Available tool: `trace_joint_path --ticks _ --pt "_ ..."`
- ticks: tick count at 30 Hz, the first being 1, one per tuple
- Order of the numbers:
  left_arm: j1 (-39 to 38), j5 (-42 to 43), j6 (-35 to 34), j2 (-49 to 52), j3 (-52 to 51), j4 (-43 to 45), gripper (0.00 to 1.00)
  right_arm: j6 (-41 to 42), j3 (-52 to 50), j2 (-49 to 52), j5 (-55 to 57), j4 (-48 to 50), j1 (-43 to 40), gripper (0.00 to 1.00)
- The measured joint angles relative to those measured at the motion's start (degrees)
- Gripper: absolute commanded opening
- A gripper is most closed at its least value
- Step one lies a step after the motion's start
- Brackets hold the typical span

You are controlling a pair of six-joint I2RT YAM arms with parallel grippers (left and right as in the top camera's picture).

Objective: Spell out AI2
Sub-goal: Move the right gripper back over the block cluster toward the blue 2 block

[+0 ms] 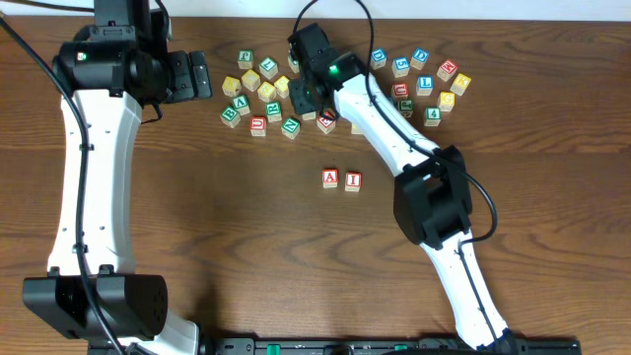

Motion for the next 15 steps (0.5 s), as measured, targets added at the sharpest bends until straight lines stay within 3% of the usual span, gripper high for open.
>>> trace_joint_path --ticks 15 --pt "0.0 0.0 0.0 0.0 0.0 0.0 0.98 1.3 0.1 4.1 2.2 3.0 0.5 0.36"
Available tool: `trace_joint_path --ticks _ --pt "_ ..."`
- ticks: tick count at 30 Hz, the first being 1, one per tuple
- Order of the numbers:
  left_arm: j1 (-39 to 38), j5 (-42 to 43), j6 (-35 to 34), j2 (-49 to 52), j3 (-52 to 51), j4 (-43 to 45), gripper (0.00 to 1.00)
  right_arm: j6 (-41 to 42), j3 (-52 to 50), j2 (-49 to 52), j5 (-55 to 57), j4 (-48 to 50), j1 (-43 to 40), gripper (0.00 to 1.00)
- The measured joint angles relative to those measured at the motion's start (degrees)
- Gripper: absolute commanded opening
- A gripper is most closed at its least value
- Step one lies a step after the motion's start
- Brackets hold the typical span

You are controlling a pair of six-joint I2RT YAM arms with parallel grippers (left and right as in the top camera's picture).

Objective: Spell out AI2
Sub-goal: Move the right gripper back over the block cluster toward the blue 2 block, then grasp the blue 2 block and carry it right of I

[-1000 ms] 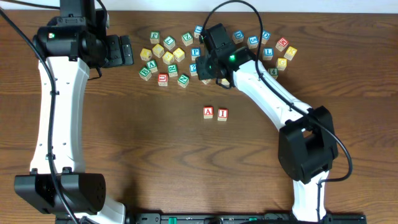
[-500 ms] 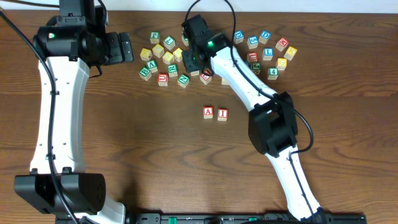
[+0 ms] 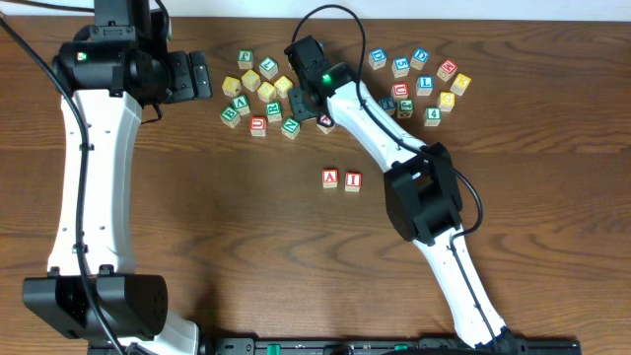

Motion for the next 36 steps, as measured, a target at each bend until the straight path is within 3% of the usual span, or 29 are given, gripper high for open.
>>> trace_joint_path --ticks 9,22,27,36 --pt "0.0 0.0 0.0 0.0 0.0 0.0 0.98 0.9 0.0 0.2 0.5 0.5 0.1 0.22" --pt "0.0 0.0 0.0 0.0 0.0 0.0 0.98 1.2 0.5 0.0 1.2 -1.8 0.1 0.14" --pt "0.0 0.0 0.0 0.0 0.0 0.0 0.98 1.2 0.5 -3.2 1.4 -7.7 0.0 0.14" --pt "0.0 0.0 0.0 0.0 0.0 0.0 0.98 1.2 1.5 -19.4 1.8 -26.8 -0.9 0.15"
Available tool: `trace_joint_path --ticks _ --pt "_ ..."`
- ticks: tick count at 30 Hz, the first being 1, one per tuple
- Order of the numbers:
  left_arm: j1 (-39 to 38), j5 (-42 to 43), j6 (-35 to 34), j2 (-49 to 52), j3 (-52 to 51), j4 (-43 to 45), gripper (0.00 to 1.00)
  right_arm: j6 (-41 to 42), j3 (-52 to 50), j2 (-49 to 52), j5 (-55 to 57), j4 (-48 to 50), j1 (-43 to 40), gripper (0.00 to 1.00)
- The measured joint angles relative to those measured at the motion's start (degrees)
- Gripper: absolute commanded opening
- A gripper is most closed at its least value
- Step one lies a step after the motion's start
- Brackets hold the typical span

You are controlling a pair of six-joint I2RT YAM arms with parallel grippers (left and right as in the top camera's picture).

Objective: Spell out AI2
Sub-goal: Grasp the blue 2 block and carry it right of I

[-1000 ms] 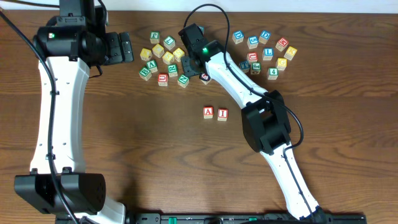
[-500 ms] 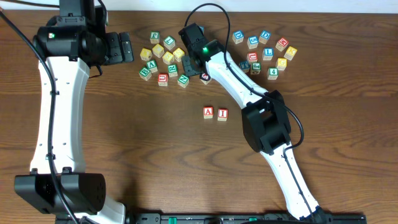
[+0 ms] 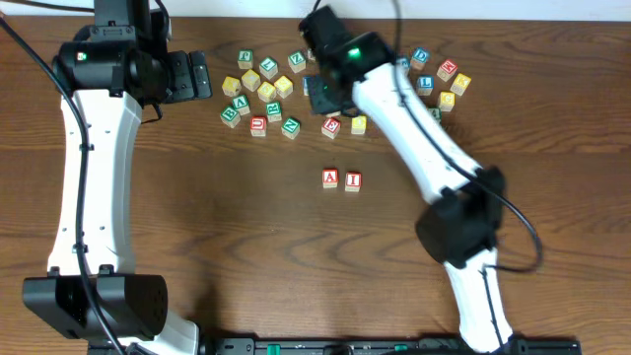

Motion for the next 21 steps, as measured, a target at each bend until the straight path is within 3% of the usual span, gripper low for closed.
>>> trace_joint_path --ticks 9,21 --pt "0.0 0.0 0.0 0.0 0.0 0.0 0.98 1.9 -2.3 -3.2 0.4 -15.7 -1.1 0.11" --pt "0.0 0.0 0.0 0.0 0.0 0.0 0.98 6.7 -24.4 -2.2 0.3 -8.2 -3.4 0.05"
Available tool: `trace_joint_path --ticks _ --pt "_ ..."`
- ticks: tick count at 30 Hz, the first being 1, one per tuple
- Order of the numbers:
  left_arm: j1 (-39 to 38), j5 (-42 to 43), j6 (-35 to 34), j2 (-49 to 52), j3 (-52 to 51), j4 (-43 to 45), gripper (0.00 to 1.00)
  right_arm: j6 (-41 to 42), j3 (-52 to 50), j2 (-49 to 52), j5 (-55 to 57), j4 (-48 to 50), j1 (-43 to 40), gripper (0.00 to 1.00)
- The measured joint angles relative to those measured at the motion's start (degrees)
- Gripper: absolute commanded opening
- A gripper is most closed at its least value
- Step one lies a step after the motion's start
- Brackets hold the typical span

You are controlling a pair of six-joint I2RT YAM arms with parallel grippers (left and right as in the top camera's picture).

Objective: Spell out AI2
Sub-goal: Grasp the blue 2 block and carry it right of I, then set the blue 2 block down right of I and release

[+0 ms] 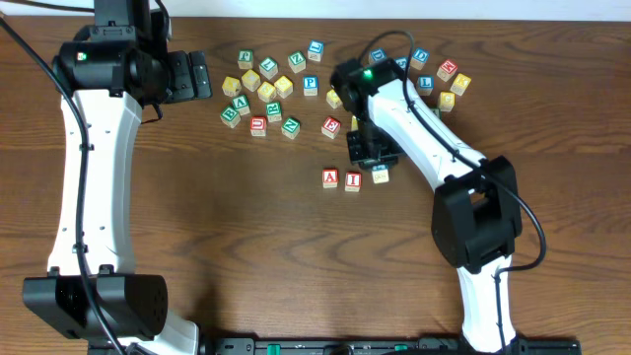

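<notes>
A red-lettered "A" block (330,178) and "I" block (353,181) lie side by side at the table's middle. Just right of the "I" is a pale yellow block with blue marking (380,176); I cannot read its character. My right gripper (376,166) reaches down over it from behind, and its fingers appear shut on it. Whether the block rests on the table is unclear. My left gripper (200,76) hangs open at the back left, holding nothing.
Several loose letter blocks lie in a left cluster (261,94) and a right cluster (439,84) at the back. A red block (331,126) and a blue "P" block (312,85) sit between them. My right arm crosses over part of the right cluster.
My right gripper was over the loose blocks at the back centre; it is now nearer the front, just right of the "I", with a pale yellow block at its fingertips. My left arm has not moved.
"A" and "I" stood together at the table's middle throughout. My right gripper was down among the loose blocks at the back, then shifted a little within them, then stood over them nearer the centre. Now it is beside the "I" with a block.
</notes>
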Motion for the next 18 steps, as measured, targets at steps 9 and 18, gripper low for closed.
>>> trace_joint_path --ticks 9,18 --pt "0.0 0.0 0.0 0.0 0.0 0.0 0.98 0.3 -7.9 0.2 -2.5 11.3 -1.9 0.11" --pt "0.0 0.0 0.0 0.0 0.0 0.0 0.98 2.1 -12.5 -0.1 -3.2 20.0 -1.9 0.13"
